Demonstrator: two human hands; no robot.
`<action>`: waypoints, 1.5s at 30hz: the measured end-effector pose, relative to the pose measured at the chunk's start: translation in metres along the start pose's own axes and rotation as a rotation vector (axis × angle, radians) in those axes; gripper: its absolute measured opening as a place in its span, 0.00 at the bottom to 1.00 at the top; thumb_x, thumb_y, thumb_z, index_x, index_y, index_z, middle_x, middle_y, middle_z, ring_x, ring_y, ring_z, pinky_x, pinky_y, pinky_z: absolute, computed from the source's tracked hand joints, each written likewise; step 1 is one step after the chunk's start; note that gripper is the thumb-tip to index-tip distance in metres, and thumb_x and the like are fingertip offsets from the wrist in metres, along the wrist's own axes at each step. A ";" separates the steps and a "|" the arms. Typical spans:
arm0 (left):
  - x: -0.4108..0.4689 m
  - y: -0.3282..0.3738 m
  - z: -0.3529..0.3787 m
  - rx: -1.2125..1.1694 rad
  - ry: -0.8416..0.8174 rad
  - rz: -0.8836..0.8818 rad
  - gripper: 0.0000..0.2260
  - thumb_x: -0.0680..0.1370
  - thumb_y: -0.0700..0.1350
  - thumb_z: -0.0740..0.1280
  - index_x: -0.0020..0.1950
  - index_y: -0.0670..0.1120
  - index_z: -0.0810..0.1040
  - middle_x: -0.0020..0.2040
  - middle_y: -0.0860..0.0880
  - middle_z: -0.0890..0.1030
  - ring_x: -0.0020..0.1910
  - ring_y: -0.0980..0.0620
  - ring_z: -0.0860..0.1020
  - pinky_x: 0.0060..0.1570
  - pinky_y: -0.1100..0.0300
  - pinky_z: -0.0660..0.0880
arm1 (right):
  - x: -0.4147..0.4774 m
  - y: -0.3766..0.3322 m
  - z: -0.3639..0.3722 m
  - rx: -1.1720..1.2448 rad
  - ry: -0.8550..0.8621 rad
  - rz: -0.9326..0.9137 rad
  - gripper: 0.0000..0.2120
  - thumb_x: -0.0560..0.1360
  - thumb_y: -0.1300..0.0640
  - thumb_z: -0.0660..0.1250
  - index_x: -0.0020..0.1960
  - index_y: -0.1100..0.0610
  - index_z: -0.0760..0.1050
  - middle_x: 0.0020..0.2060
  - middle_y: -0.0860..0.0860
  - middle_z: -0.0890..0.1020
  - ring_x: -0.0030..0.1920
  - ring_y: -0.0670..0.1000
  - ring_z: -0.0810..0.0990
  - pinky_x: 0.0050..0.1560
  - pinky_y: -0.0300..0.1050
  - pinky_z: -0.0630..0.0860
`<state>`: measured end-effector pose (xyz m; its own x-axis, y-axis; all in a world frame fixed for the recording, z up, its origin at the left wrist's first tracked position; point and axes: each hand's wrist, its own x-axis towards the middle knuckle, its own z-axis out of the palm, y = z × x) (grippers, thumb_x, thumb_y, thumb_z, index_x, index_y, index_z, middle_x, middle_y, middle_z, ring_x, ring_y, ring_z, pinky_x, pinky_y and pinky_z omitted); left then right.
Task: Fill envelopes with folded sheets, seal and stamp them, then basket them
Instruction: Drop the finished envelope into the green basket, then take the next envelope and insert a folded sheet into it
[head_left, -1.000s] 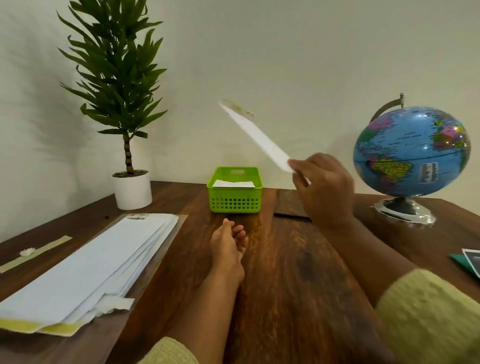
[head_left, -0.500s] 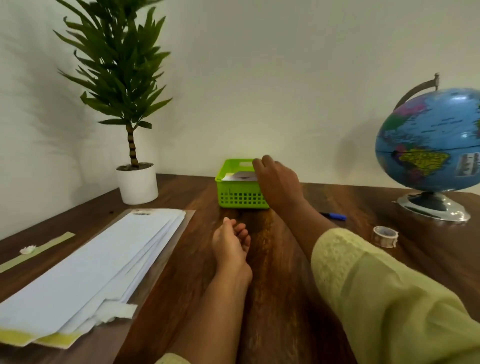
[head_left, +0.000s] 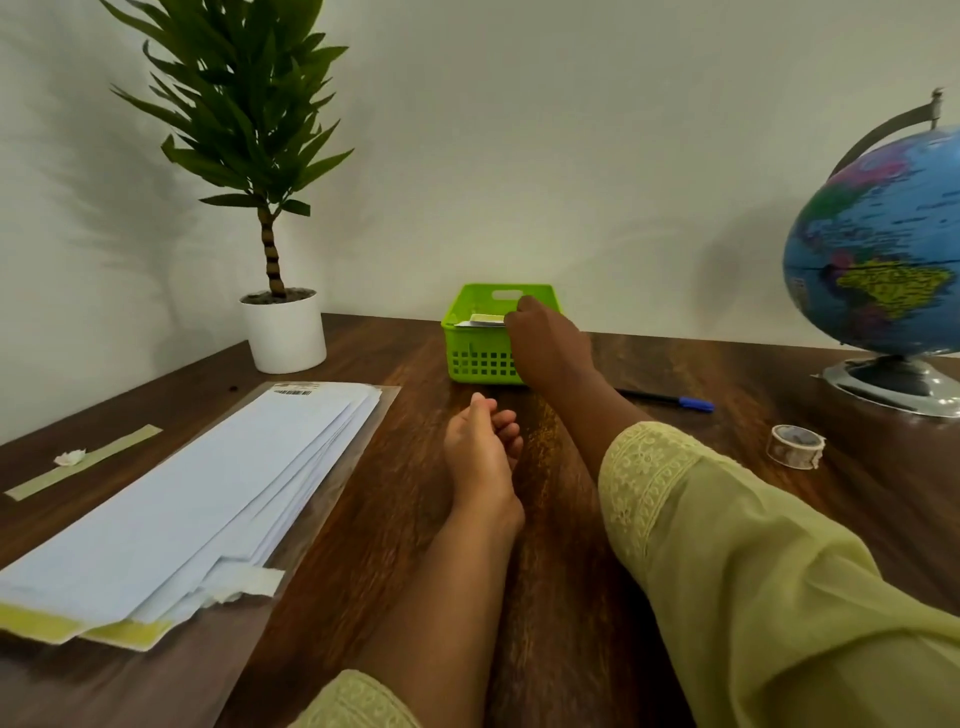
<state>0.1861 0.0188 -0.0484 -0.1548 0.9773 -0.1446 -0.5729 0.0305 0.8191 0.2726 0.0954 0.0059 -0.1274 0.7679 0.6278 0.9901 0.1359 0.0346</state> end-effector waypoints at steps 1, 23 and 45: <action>-0.001 0.000 0.000 0.008 -0.003 0.007 0.09 0.80 0.48 0.59 0.44 0.46 0.74 0.37 0.49 0.77 0.34 0.56 0.75 0.33 0.63 0.72 | 0.001 -0.001 0.001 -0.017 -0.021 0.003 0.11 0.74 0.66 0.58 0.52 0.62 0.76 0.53 0.59 0.74 0.52 0.60 0.77 0.36 0.48 0.66; -0.019 0.045 -0.044 0.988 0.055 0.650 0.06 0.75 0.43 0.67 0.49 0.49 0.71 0.44 0.51 0.77 0.44 0.53 0.76 0.39 0.63 0.69 | -0.166 -0.004 -0.060 0.259 -0.102 0.041 0.08 0.75 0.52 0.61 0.48 0.50 0.79 0.42 0.46 0.77 0.43 0.47 0.76 0.42 0.43 0.74; -0.022 0.120 -0.147 2.357 0.205 0.654 0.08 0.78 0.43 0.63 0.54 0.45 0.78 0.49 0.49 0.82 0.46 0.52 0.80 0.46 0.66 0.73 | -0.169 0.006 -0.066 0.288 -0.155 0.106 0.07 0.75 0.52 0.62 0.46 0.50 0.79 0.42 0.45 0.78 0.42 0.44 0.75 0.42 0.42 0.75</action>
<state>0.0026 -0.0302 -0.0286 0.0114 0.9357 0.3527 0.9619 0.0861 -0.2595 0.3039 -0.0749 -0.0484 -0.0535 0.8701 0.4899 0.9439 0.2042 -0.2597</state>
